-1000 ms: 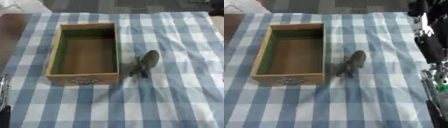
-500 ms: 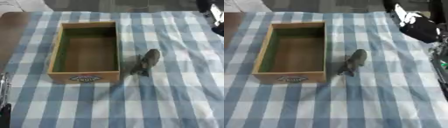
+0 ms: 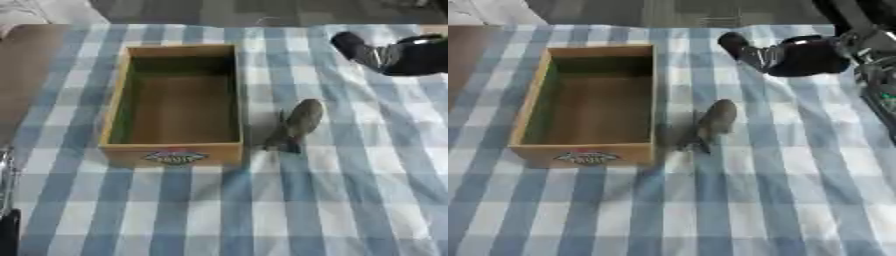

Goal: Pick up objects on the table and place them in the box.

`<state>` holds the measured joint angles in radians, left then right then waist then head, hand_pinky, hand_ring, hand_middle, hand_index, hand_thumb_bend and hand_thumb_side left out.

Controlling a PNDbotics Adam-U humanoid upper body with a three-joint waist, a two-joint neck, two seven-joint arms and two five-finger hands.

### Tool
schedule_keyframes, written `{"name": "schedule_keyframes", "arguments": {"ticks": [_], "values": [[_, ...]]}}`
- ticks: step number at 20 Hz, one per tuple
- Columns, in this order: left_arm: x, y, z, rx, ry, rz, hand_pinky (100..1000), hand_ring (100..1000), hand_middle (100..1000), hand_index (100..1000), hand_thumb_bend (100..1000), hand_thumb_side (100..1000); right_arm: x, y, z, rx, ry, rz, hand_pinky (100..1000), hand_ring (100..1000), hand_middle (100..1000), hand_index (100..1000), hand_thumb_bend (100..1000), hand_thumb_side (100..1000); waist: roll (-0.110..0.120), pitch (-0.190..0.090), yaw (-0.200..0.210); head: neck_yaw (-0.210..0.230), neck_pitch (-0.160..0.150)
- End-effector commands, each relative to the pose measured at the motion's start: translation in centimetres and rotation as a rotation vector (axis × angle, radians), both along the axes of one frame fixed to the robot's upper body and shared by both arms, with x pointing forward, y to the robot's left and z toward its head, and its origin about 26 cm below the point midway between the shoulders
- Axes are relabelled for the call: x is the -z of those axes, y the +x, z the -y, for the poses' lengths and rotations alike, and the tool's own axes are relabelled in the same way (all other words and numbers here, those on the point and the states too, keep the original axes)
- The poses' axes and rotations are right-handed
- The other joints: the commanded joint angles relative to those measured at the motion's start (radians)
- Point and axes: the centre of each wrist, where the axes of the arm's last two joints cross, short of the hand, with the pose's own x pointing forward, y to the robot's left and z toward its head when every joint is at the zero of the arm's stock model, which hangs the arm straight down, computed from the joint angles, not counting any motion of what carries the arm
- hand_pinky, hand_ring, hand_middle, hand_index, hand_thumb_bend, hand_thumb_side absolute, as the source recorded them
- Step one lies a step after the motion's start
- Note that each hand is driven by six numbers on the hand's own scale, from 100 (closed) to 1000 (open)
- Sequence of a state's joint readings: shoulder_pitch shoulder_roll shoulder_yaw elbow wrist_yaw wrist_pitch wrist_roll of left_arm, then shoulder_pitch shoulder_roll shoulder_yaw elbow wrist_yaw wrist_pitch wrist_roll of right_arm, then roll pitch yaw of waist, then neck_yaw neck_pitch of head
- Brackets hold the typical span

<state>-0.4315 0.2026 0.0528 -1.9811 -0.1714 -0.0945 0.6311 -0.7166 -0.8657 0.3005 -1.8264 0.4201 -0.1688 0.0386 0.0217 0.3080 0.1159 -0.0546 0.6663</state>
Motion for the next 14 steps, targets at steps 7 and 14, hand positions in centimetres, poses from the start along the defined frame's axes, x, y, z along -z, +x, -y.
{"name": "schedule_keyframes", "arguments": {"ticks": [7, 14], "values": [[-0.8, -0.3, 0.0, 0.014, 0.028, 0.027, 822, 830, 777, 732, 100, 622, -1.0, 2.1, 0.9, 0.037, -0.318, 0.002, 855, 896, 743, 911, 515, 318, -0.007, -0.026, 0.010, -0.005, -0.014], [-0.8, -0.3, 0.0, 0.017, 0.029, 0.027, 822, 830, 777, 732, 100, 622, -0.7, 3.5, 1.6, 0.031, -0.483, -0.053, 887, 927, 770, 988, 563, 227, -0.009, -0.027, 0.014, -0.003, -0.020]]}}
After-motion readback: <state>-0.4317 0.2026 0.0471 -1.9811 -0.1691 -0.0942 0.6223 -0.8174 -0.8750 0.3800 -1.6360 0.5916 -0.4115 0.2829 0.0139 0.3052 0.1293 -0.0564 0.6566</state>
